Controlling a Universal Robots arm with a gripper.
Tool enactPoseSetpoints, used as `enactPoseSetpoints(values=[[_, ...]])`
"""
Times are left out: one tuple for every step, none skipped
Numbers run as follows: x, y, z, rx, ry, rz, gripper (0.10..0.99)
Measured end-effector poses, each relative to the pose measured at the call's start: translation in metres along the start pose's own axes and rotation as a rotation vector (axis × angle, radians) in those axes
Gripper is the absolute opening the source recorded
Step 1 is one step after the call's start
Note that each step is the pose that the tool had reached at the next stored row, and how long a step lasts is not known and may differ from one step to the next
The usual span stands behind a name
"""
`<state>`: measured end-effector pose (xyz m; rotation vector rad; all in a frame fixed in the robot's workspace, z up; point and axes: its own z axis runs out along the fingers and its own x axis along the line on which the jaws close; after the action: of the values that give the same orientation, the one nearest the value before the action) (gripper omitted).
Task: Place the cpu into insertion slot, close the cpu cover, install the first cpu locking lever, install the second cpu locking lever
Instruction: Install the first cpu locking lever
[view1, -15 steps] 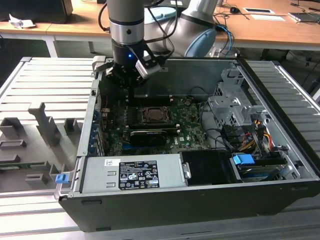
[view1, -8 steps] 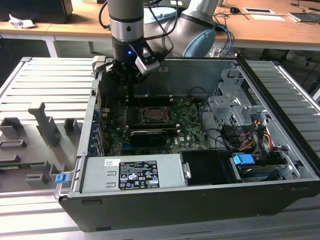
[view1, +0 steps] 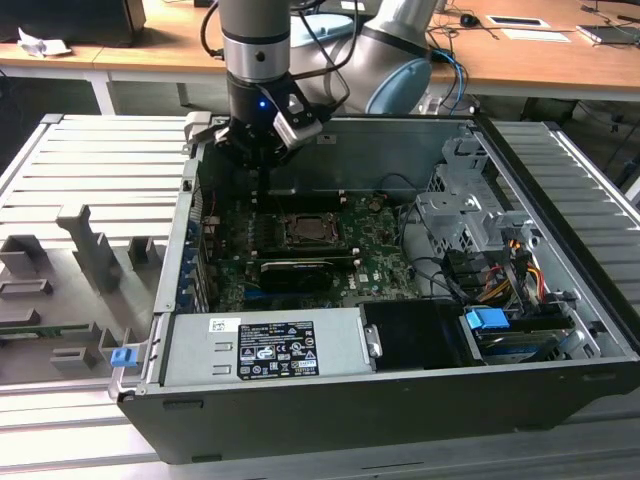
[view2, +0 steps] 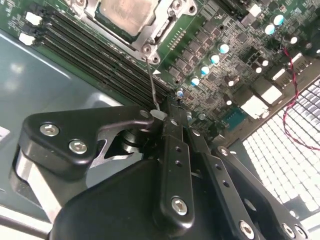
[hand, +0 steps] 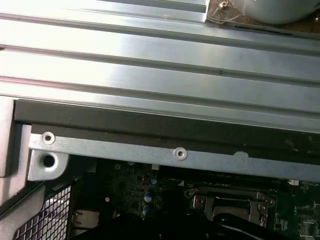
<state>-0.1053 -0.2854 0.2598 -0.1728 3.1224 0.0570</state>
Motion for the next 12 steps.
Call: enactPoseSetpoints(values=[[-0.0024,-0.0003,0.0000,0.000,0.0000,0.000,0.106],[-0.0036,-0.0004,0.0000,0.000,0.0000,0.000,0.106],[-0.0057,-0.0006,0.0000,0.000,0.0001,0.000,0.106],[-0.0074,-0.0008,0.0001,0.000,0.0000,0.000,0.106],[-0.0084,-0.0010,0.0000,0.000,0.0002,0.000,0.106],[-0.0096,-0.0011,0.0000,0.000,0.0001,0.000,0.106],[-0.0104,-0.0012,0.0001,0.000,0.0000,0.000,0.106],[-0.0120,-0.0014,0.0001,0.000,0.0001,0.000,0.106],[-0.0125,-0.0014,0.0000,0.000,0.0003,0.000,0.106],[-0.0129,-0.0015,0.0001,0.000,0.0001,0.000,0.106],[-0.0133,-0.0015,0.0001,0.000,0.0001,0.000,0.106],[-0.0138,-0.0016,0.0001,0.000,0.0001,0.000,0.106]])
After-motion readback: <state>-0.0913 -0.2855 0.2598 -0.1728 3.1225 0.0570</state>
